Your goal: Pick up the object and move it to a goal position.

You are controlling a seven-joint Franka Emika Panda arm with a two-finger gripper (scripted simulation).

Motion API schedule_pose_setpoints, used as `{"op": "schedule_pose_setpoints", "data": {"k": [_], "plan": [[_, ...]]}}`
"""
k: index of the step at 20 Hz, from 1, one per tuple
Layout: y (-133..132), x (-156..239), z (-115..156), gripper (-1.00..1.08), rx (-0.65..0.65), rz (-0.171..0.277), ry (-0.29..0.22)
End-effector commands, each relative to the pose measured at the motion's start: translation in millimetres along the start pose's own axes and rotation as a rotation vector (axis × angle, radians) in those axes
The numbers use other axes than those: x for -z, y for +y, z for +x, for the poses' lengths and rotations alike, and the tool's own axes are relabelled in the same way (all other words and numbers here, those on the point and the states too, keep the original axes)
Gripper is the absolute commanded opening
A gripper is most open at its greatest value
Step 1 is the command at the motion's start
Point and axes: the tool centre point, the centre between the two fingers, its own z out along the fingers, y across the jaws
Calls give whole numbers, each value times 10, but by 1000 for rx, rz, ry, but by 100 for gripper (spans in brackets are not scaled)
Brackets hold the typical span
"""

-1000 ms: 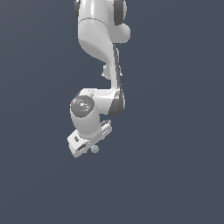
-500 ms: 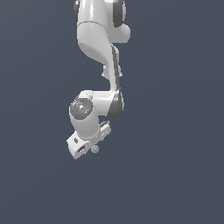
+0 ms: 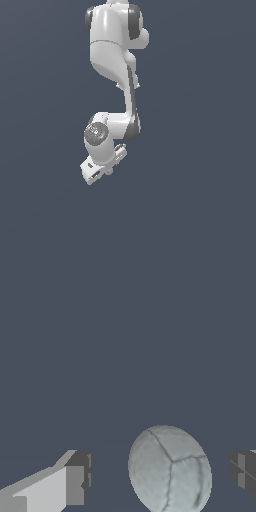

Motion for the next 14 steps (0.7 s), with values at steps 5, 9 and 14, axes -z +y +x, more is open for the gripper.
{"op": "schedule_pose_setpoints", "data": {"k": [5, 9, 14], "plan": [[14, -41, 13, -100, 0, -1, 1], [14, -41, 13, -100, 0, -1, 1], [14, -41, 13, -100, 0, -1, 1]]}}
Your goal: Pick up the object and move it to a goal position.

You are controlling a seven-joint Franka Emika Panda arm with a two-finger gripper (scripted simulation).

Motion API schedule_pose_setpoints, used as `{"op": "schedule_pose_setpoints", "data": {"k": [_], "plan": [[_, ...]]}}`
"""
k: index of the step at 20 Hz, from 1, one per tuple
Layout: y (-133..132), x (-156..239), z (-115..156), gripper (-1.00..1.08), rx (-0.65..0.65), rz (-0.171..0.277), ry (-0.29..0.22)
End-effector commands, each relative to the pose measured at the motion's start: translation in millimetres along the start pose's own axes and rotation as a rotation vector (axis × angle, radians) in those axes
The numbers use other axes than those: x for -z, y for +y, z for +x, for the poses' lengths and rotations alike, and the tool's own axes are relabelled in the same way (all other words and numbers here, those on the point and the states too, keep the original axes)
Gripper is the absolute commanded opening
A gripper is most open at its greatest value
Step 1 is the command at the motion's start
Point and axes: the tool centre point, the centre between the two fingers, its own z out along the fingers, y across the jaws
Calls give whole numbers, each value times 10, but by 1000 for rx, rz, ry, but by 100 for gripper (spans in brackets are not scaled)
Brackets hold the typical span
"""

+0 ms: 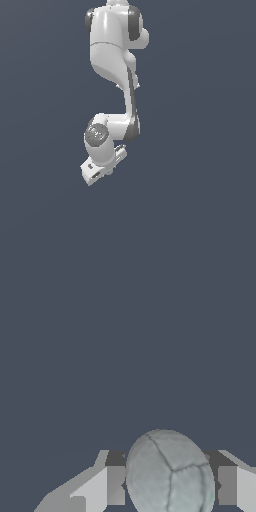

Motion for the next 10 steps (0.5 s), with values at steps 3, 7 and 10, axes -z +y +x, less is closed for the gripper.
{"op": "schedule_pose_setpoints", "data": {"k": [3, 7, 10], "plan": [[-9, 13, 6, -100, 0, 0, 0], [-79, 87, 57, -100, 0, 0, 0], [-182, 195, 131, -100, 0, 0, 0]]}}
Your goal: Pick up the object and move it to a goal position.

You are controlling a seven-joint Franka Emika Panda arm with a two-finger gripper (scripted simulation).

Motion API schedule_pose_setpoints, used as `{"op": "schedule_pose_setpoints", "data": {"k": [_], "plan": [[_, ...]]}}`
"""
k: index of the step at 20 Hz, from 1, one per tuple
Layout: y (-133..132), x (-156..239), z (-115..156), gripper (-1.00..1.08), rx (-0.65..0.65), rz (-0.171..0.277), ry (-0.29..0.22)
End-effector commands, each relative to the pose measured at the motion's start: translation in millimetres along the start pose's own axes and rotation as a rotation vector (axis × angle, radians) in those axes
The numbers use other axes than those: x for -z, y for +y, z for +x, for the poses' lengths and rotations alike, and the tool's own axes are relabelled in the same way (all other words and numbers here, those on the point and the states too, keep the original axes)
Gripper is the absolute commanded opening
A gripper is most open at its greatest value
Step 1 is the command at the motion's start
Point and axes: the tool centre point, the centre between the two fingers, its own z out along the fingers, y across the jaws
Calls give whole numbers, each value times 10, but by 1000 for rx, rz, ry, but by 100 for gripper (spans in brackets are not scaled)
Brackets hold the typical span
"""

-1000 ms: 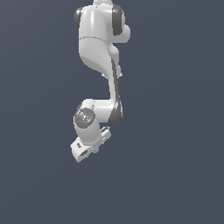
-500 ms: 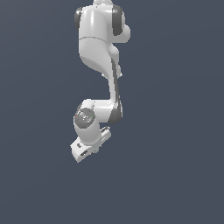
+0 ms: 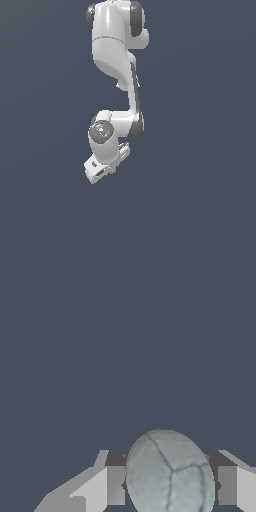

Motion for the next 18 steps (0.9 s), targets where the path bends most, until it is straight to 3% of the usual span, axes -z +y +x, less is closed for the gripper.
{"op": "schedule_pose_setpoints", "data": {"k": [1, 18], "plan": [[-98, 109, 78, -100, 1, -1, 1], [-1310, 1398, 976, -100, 2, -2, 0]]}}
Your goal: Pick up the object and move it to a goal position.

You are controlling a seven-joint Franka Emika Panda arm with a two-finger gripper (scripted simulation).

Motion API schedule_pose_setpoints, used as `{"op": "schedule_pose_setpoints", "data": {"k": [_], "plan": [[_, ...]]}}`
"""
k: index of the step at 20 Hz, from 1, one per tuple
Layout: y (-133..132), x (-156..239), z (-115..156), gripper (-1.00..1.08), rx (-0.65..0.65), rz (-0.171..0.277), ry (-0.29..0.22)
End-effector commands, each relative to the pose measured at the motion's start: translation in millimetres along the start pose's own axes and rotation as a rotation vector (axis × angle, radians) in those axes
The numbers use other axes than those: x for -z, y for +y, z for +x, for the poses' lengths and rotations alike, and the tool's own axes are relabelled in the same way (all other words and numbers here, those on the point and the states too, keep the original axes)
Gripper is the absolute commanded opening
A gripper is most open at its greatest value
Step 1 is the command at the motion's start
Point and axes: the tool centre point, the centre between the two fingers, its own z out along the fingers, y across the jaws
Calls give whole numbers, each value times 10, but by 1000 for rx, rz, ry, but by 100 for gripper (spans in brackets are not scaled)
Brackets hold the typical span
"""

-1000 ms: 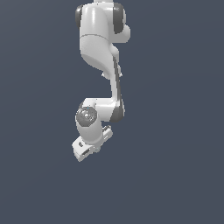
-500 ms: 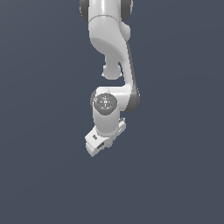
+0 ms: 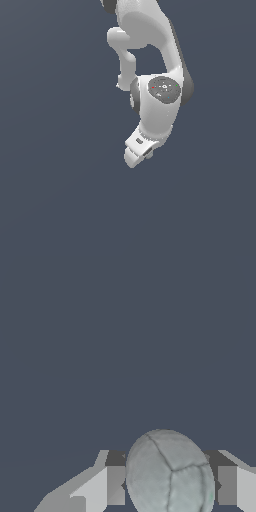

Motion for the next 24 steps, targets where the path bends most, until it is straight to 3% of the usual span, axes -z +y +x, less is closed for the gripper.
{"op": "schedule_pose_setpoints", "data": {"k": [1, 12, 24], "plan": [[-185, 202, 138, -100, -1, 0, 0], [-833, 937, 683, -100, -1, 1, 1], [-961, 1093, 822, -100, -1, 1, 1]]}}
